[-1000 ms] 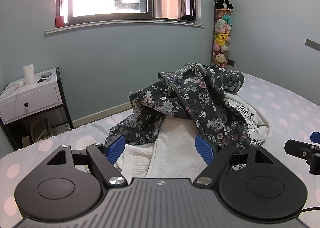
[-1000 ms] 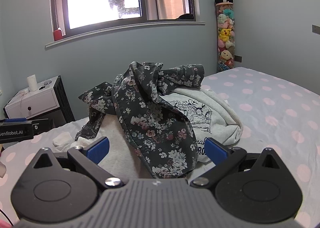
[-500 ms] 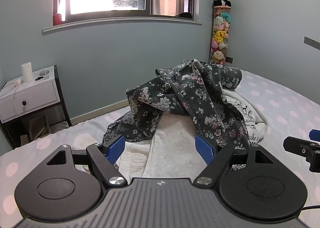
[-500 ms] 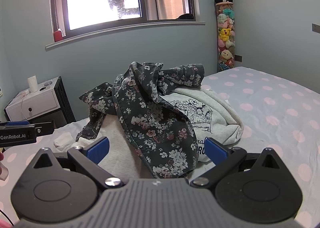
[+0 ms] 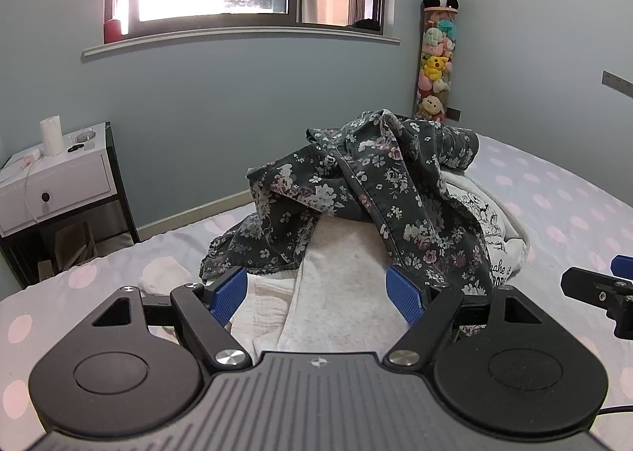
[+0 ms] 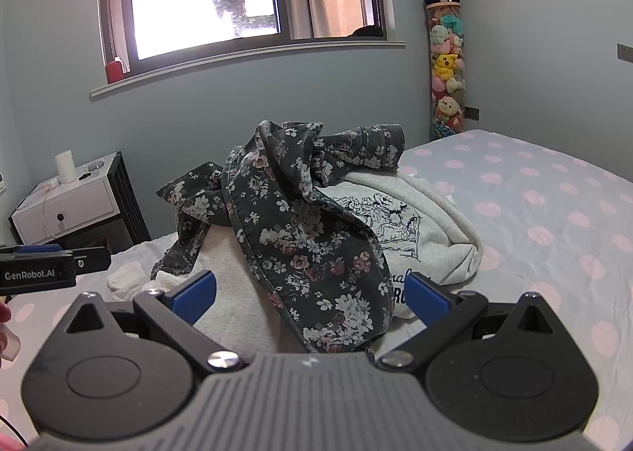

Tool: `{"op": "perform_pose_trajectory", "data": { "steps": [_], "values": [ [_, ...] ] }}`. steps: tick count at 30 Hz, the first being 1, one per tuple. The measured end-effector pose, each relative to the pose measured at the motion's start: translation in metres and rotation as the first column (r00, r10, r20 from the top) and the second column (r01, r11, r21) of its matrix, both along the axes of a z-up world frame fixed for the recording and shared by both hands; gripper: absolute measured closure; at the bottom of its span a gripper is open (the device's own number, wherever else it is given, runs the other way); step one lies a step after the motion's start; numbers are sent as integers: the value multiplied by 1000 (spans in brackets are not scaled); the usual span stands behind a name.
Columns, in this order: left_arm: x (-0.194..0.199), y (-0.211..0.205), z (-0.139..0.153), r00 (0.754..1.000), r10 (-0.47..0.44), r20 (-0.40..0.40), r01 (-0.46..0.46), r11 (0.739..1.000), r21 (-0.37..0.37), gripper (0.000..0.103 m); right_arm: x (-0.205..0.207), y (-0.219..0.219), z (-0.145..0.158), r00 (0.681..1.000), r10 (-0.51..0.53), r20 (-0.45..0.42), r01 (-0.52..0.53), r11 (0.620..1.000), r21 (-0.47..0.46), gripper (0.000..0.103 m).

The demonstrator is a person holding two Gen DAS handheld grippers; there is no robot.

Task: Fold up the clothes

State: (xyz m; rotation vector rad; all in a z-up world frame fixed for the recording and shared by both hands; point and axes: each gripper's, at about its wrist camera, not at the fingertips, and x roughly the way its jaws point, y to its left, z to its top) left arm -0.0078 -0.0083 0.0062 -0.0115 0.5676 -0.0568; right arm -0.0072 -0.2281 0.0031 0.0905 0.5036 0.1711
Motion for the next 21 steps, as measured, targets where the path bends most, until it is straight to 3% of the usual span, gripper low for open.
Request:
{"op": "perform_pose_trajectory", "data": {
  "steps": [10, 21],
  "values": [
    [0, 0, 4, 999, -19, 45, 20, 1000, -3, 26, 2, 2, -3, 1000, 18, 25, -18, 1000, -15, 1],
    [18, -4, 8, 996, -39, 74, 36, 999, 36, 26, 31, 18, 8, 988, 146, 57, -140, 986, -92, 1]
  ]
}}
